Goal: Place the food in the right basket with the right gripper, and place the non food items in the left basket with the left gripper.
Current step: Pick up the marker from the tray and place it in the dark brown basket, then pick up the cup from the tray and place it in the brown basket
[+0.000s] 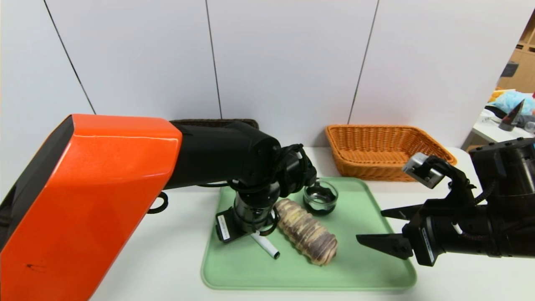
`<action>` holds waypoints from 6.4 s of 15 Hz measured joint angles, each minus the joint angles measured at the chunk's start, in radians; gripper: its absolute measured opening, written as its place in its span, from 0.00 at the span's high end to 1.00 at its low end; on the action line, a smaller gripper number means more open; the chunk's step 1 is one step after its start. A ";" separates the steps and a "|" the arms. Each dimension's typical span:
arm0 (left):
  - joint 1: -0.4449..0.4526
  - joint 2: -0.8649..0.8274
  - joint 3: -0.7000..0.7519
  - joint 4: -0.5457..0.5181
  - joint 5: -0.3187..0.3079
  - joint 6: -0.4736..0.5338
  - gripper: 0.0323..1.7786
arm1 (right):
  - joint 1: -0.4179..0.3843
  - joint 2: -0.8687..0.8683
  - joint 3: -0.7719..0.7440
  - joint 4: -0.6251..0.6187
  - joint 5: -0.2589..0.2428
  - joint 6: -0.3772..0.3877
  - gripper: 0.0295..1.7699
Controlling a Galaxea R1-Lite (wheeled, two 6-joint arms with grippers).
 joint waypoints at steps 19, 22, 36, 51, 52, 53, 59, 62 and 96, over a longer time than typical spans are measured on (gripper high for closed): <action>0.019 -0.091 -0.030 0.010 0.026 0.038 0.92 | 0.000 -0.017 0.010 0.000 0.000 0.001 0.04; 0.068 -0.146 -0.084 0.007 0.026 0.093 0.92 | 0.000 -0.018 0.015 0.000 0.002 0.001 0.04; 0.357 -0.236 -0.100 -0.250 -0.035 0.419 0.92 | -0.005 -0.019 0.058 -0.033 0.000 0.001 0.04; 0.454 -0.233 -0.101 -0.382 -0.179 0.280 0.92 | -0.008 -0.042 0.084 -0.039 0.000 0.001 0.04; 0.457 -0.228 -0.101 -0.399 -0.186 0.280 0.92 | -0.008 -0.043 0.087 -0.039 0.000 0.000 0.04; 0.460 -0.220 -0.101 -0.409 -0.199 0.280 0.92 | -0.008 -0.044 0.090 -0.039 0.001 0.000 0.04; 0.486 -0.153 -0.101 -0.466 -0.211 0.280 0.92 | -0.004 -0.045 0.107 -0.040 0.002 -0.001 0.04; 0.502 -0.130 -0.101 -0.487 -0.251 0.282 0.92 | -0.003 -0.045 0.109 -0.040 0.003 0.000 0.04; 0.541 -0.059 -0.101 -0.599 -0.256 0.309 0.31 | -0.004 -0.038 0.114 -0.040 0.008 -0.002 0.04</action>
